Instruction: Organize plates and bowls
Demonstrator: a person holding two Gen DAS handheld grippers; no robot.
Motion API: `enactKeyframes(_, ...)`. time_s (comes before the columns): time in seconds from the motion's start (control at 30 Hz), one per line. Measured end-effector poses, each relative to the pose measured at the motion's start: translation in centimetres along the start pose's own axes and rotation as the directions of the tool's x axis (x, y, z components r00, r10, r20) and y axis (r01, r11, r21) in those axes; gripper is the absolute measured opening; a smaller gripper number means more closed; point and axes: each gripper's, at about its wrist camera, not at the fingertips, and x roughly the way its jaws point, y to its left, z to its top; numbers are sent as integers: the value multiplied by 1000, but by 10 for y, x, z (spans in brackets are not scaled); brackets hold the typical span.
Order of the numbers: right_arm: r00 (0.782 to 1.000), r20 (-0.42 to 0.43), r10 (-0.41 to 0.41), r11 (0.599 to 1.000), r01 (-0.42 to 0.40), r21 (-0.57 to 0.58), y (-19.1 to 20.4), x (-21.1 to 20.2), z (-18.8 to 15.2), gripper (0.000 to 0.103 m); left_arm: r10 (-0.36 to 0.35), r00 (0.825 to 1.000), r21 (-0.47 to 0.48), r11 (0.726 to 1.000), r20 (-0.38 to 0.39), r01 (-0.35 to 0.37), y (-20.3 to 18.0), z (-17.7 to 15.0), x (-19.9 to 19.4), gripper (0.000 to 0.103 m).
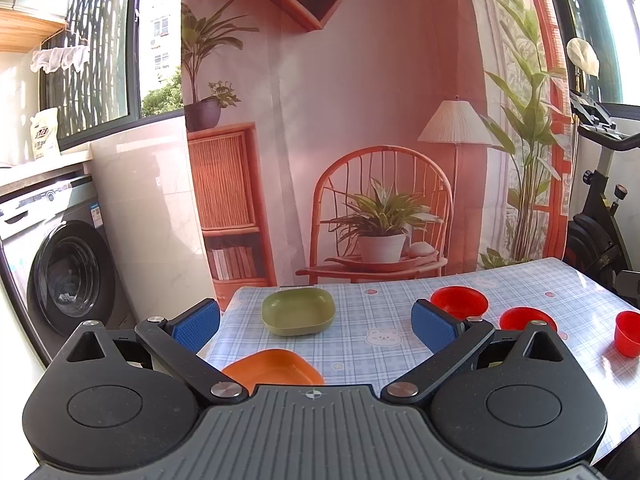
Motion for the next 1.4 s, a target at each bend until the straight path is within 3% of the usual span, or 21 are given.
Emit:
enactKeyframes(0.27, 998, -28, 50, 999, -50, -9, 30, 48, 5, 103, 21, 999, 5, 1000, -27, -21, 34, 25, 50, 102)
enactKeyframes(0.47, 990, -81, 112, 993, -114, -16, 67, 89, 1, 102, 54, 995, -9, 998, -89, -55, 66, 38, 86, 102)
enactKeyframes(0.67, 983, -98, 155, 988, -153, 31, 103, 128, 4, 101, 93, 995, 64, 994, -27, -91, 90, 58, 109, 102)
enactKeyframes(0.8, 979, -115, 171, 985, -166, 52, 128, 153, -1, 101, 91, 996, 58, 994, -5, -91, 102, 60, 128, 102)
enactKeyframes(0.97, 974, -124, 192, 981, -192, 11, 164, 183, -12, 100, 70, 996, 63, 996, -58, -66, 108, 37, 160, 100)
enactKeyframes(1.03, 970, -138, 202, 979, -204, -3, 177, 196, -17, 98, 59, 991, 58, 997, -119, -52, 112, 19, 178, 93)
enactKeyframes(1.13, 956, -172, 237, 971, -239, 6, 191, 212, -26, 96, 56, 976, 47, 998, -209, -47, 119, -9, 203, 91)
enactKeyframes(1.4, 916, -297, 271, 956, -293, -32, 232, 249, -62, 88, 48, 943, -5, 999, -329, -52, 144, -68, 238, 91)
